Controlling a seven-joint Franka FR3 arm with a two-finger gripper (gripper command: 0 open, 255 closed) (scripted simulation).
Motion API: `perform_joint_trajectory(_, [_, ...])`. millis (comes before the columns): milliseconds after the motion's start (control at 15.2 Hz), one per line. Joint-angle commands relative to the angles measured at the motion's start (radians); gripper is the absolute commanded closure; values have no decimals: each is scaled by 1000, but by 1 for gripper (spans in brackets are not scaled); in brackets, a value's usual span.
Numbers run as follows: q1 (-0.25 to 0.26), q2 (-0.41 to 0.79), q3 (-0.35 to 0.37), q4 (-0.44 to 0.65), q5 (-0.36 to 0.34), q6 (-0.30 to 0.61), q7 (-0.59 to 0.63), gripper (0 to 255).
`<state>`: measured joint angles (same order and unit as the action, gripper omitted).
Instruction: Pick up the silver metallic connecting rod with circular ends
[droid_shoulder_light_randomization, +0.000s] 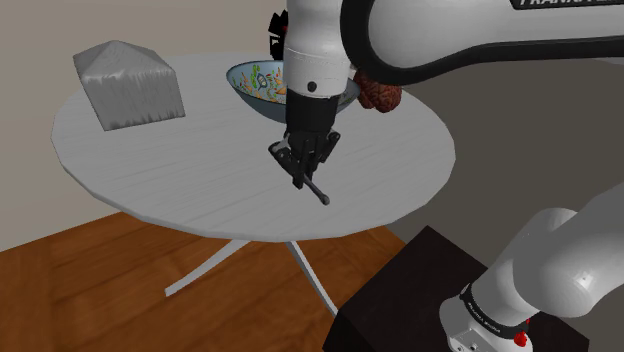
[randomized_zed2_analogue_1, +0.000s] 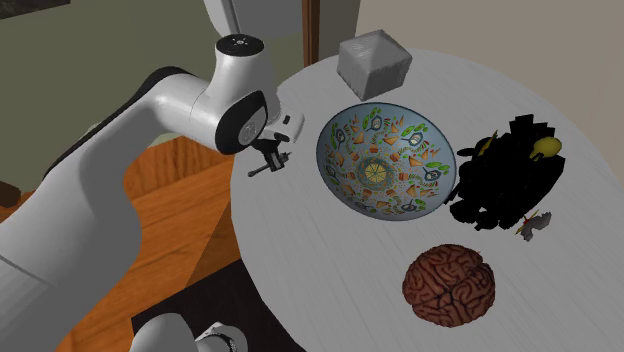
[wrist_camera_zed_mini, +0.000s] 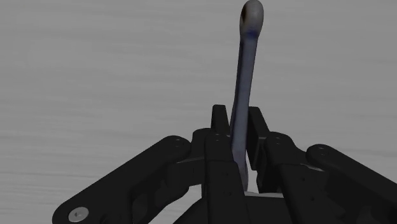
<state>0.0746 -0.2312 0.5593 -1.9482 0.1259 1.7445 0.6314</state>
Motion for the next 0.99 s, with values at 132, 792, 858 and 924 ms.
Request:
perform_joint_trajectory(132, [-2,6,-2,50,-3,-50,3,255])
perform_joint_trajectory(792, [-7,33,-3,210,-18,-186,16,255])
perform_joint_trajectory(858, [-7,33,-3,212,-19,-188,16,255])
perform_joint_trajectory(924, [-7,33,-3,212,-19,-188,16,255])
